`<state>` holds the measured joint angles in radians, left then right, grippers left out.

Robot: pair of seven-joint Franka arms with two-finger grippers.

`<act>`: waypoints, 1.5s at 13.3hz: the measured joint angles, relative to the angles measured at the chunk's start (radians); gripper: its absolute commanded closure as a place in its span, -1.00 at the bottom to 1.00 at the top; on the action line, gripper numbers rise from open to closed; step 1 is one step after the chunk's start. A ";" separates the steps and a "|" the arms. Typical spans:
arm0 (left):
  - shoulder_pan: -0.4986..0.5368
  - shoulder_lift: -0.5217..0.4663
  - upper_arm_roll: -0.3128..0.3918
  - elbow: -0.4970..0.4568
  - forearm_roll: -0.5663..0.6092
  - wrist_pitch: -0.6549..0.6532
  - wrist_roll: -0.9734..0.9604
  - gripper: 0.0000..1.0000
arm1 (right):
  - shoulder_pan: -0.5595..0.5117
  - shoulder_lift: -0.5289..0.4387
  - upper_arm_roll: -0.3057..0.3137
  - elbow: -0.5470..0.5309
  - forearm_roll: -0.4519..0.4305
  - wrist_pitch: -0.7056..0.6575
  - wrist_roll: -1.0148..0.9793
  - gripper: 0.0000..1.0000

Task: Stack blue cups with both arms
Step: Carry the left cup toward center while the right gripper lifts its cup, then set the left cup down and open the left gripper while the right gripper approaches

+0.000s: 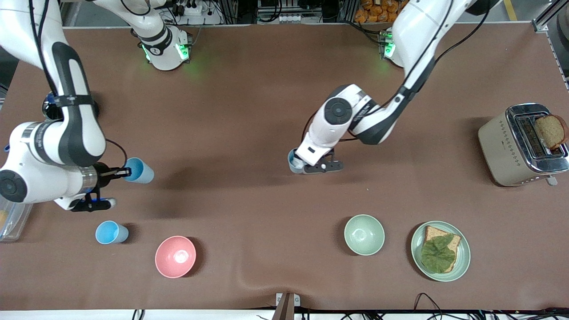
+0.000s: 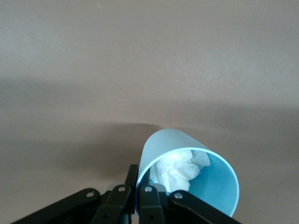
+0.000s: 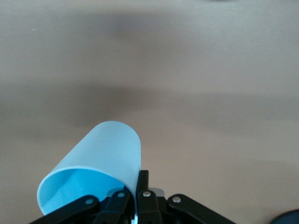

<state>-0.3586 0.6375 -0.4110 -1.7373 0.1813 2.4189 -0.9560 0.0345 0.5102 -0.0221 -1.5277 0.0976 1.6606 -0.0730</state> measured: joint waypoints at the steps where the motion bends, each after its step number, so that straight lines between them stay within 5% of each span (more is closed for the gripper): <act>1: -0.047 0.017 0.034 0.016 0.000 0.000 -0.012 1.00 | 0.025 -0.008 0.001 0.000 0.001 -0.002 0.019 1.00; 2: -0.085 0.027 0.063 0.026 0.000 0.000 -0.018 0.34 | 0.047 -0.013 0.001 0.000 0.007 -0.004 0.034 1.00; 3: -0.106 0.030 0.079 0.030 0.000 0.000 -0.021 -0.83 | 0.063 -0.015 0.002 0.000 0.023 -0.012 0.046 1.00; 4: -0.113 0.031 0.085 0.032 0.000 -0.001 -0.033 -1.00 | 0.072 -0.016 0.002 0.002 0.041 -0.019 0.049 1.00; 7: -0.111 0.027 0.090 0.056 0.000 -0.046 -0.100 -1.00 | 0.117 -0.017 0.005 0.023 0.071 -0.035 0.064 1.00; 12: -0.060 -0.094 0.097 0.171 0.008 -0.356 -0.077 -1.00 | 0.300 -0.027 0.012 0.070 0.106 -0.035 0.341 1.00; 20: 0.338 -0.362 0.103 0.175 0.010 -0.543 0.271 -1.00 | 0.553 0.049 0.016 0.086 0.163 0.197 0.760 1.00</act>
<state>-0.0208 0.2754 -0.3078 -1.5624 0.1918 1.8757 -0.6855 0.5878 0.5593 -0.0063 -1.4416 0.2605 1.8572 0.6869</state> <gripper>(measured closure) 0.000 0.965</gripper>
